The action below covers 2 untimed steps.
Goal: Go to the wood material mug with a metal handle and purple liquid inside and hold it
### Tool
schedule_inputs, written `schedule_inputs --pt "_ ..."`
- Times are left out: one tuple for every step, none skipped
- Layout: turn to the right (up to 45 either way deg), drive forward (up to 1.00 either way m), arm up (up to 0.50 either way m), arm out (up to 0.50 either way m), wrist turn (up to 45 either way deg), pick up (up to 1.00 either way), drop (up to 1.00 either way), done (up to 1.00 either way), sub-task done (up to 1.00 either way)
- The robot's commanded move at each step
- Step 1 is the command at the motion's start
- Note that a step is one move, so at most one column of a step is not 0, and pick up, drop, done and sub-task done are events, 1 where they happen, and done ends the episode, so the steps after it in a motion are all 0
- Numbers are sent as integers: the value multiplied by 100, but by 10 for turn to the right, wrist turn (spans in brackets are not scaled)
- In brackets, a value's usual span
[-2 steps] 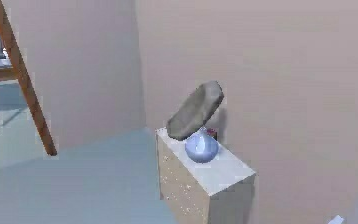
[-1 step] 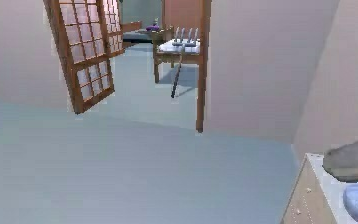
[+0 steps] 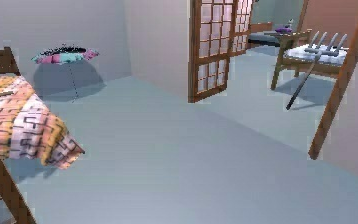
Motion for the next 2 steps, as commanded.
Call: schedule_inputs --pt "-30 0 0 0 0 0 0 0 0" --pt "450 0 0 0 0 0 0 0 0"
